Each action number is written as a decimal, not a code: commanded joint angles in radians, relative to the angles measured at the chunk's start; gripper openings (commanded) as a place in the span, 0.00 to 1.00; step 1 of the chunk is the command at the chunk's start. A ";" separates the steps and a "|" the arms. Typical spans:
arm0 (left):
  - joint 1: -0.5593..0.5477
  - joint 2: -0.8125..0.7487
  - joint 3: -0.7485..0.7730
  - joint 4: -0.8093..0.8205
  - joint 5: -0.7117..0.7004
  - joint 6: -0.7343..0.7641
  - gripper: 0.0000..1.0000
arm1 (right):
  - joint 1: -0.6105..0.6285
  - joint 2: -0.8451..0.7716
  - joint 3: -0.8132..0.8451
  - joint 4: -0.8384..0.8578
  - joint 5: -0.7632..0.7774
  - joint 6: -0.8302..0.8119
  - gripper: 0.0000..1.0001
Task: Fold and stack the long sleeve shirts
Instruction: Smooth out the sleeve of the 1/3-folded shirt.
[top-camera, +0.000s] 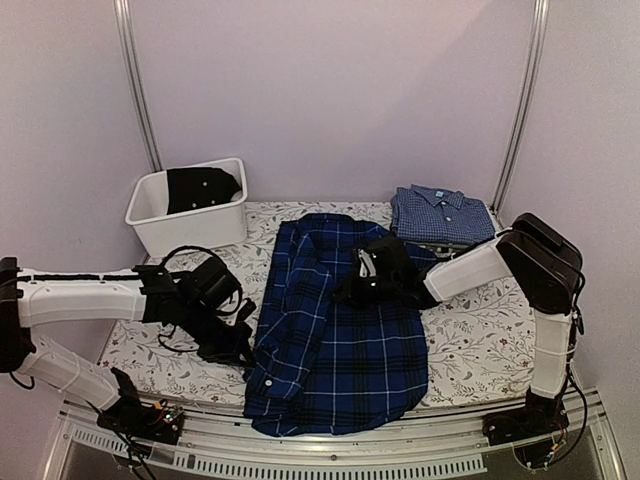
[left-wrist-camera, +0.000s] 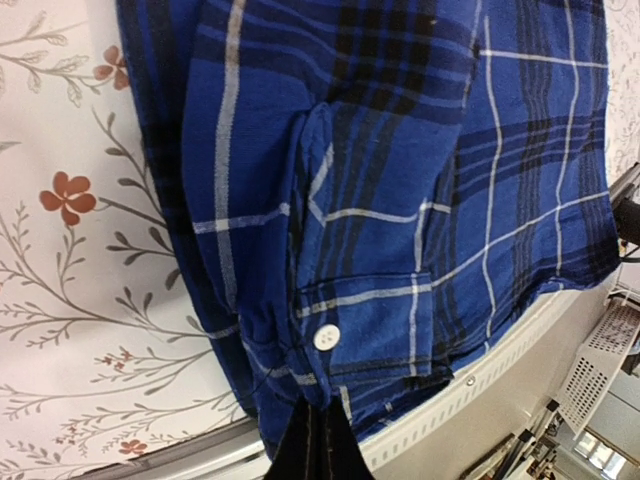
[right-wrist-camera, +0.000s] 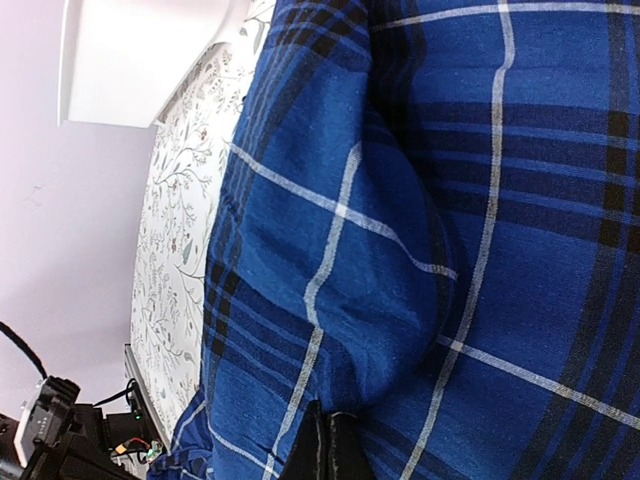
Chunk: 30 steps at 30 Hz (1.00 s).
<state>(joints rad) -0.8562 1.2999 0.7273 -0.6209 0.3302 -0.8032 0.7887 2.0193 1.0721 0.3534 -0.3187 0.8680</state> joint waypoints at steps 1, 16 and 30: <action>-0.031 -0.057 0.040 -0.036 0.067 -0.057 0.00 | -0.009 -0.001 0.043 -0.073 0.045 -0.035 0.00; -0.083 -0.042 -0.011 -0.037 0.106 -0.089 0.00 | -0.026 0.014 0.184 -0.328 0.122 -0.152 0.00; -0.114 -0.026 0.030 -0.068 -0.026 -0.082 0.29 | -0.010 -0.124 0.131 -0.484 0.246 -0.249 0.35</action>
<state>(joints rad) -0.9642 1.2938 0.6964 -0.6502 0.3763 -0.8963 0.7723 2.0006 1.2087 -0.0654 -0.1532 0.6712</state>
